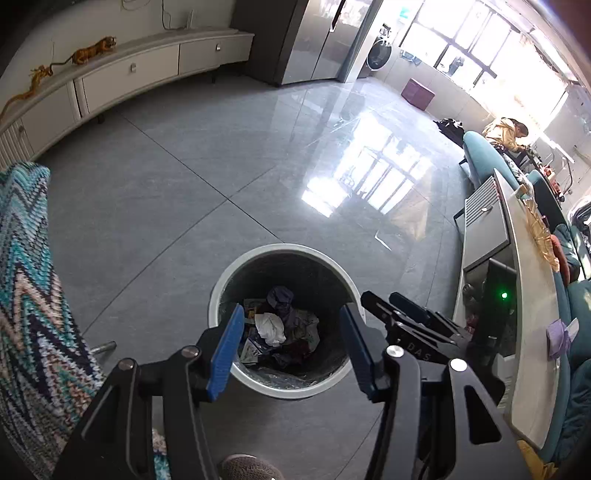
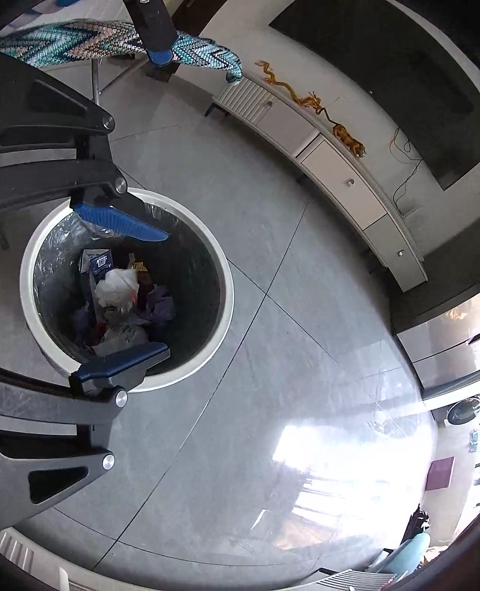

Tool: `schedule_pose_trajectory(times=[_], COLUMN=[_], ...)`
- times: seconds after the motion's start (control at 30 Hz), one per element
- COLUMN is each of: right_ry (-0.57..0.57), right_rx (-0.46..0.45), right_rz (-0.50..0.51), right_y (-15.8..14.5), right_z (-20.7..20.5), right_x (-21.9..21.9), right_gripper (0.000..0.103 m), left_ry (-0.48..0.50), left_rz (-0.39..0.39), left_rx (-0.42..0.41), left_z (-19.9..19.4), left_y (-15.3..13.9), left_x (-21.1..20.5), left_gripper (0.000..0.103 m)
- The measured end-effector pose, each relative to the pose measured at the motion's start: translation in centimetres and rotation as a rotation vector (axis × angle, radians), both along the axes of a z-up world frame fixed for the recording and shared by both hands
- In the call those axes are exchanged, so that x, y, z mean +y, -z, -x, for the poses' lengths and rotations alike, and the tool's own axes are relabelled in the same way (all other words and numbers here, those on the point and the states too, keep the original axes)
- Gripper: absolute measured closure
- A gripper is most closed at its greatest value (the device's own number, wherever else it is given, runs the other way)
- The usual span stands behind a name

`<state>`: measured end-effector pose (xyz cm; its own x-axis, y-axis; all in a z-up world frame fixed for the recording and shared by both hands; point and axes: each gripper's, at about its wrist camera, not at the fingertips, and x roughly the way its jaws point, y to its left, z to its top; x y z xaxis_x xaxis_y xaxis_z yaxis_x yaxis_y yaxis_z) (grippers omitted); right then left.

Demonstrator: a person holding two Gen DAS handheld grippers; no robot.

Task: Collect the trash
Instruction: 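Move both open tools back over the cleared blanket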

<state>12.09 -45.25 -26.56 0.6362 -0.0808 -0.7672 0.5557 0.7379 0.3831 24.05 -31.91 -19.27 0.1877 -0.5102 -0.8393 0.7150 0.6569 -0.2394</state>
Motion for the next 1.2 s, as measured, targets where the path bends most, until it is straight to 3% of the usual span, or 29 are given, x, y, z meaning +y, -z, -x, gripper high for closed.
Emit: schedule_pose_trajectory(times=[0.4,0.73,0.87,1.03,1.2], right_ry=[-0.072,-0.168,-0.224,-0.298,-0.347], right_rx=[-0.142,-0.291,-0.332,-0.368,-0.381], right_rz=[0.164,0.288,0.329,0.39,0.442], right_y=[-11.2,-20.8,-23.4,-25.5,-26.0], right_z=[3.8,7.5,8.6,9.3,10.1], right_x=[7.6,17.2,21.3,26.1,29.7], right_gripper=[0.019,0.002,0.0,0.0,0.0], left_ry=[-0.074,-0.255,-0.334,-0.431,-0.501], left_rz=[-0.019,0.029,0.035,0.046,0.048], left_rx=[-0.304,-0.494,-0.577,-0.643,-0.699], left_z=[6.5,12.0,14.0,16.5,18.5], left_y=[-8.4,-15.6,-17.4,-18.5,-18.9], left_x=[9.1,22.6,28.1,33.6,36.1], left_gripper=[0.05,0.043,0.035,0.031,0.031])
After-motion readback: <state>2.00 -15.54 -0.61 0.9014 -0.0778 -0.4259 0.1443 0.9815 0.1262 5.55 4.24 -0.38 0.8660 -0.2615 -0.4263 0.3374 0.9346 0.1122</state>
